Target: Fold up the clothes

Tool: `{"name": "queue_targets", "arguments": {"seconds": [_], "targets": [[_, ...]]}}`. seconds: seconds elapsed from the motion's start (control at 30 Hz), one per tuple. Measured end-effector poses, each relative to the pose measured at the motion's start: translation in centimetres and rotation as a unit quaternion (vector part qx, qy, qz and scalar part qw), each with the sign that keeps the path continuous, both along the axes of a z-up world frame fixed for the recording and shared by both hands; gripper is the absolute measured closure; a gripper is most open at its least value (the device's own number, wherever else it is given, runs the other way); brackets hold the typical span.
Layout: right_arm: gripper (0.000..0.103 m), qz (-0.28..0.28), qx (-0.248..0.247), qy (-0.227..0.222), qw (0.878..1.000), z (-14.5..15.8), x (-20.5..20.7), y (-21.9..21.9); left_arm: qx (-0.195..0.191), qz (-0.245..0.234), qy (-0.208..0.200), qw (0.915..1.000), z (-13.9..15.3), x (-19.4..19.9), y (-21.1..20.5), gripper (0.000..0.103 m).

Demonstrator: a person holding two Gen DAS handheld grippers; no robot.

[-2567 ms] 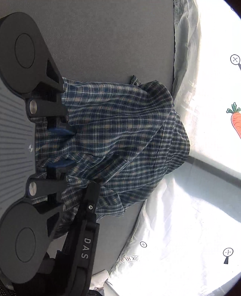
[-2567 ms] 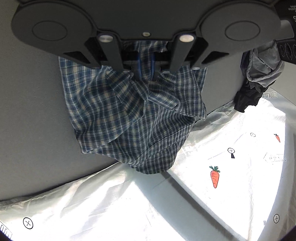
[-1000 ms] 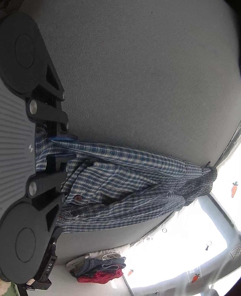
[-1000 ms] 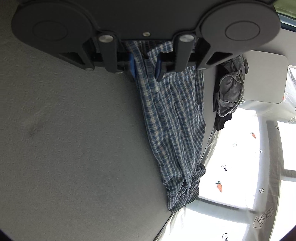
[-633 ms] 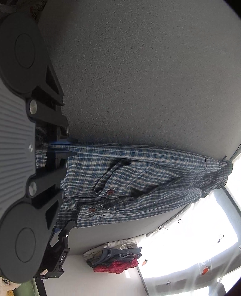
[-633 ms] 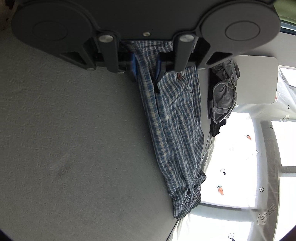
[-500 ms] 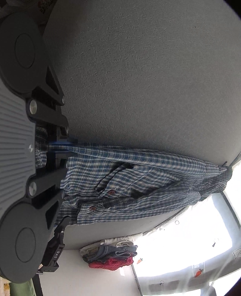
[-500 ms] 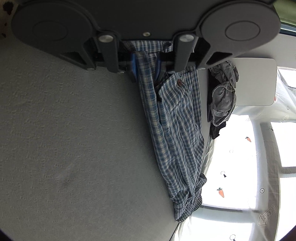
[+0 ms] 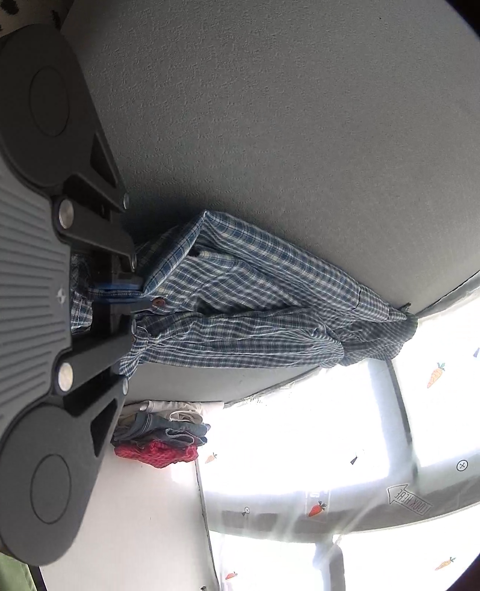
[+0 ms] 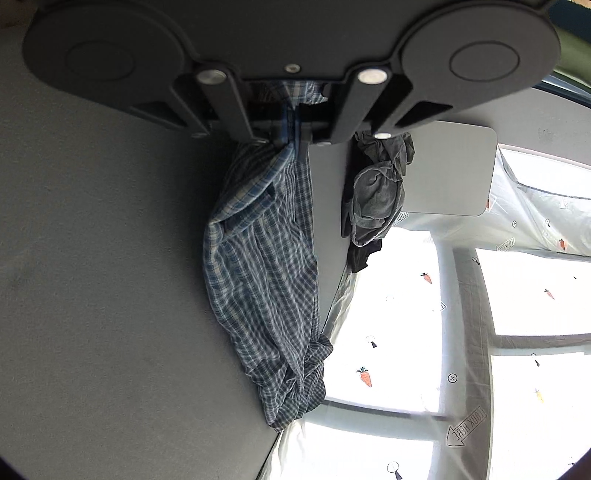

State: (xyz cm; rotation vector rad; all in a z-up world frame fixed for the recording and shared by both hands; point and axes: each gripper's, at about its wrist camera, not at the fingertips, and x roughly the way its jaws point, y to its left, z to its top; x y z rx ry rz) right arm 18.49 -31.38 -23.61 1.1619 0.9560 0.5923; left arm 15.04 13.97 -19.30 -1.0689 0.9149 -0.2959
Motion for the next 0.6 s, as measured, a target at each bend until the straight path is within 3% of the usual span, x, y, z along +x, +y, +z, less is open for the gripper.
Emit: {"name": "queue_targets", "arguments": {"seconds": [0.23, 0.6], "targets": [[0.099, -0.054, 0.057, 0.007, 0.997, 0.1, 2.4, -1.3, -0.019, 0.018, -0.053, 0.9983, 2.9, 3.0, -0.8, 0.1], [0.099, -0.094, 0.095, 0.022, 0.991, -0.8, 7.6, -1.2, -0.043, 0.076, -0.068, 0.9939, 3.2, 8.4, 0.5, 0.1]]}}
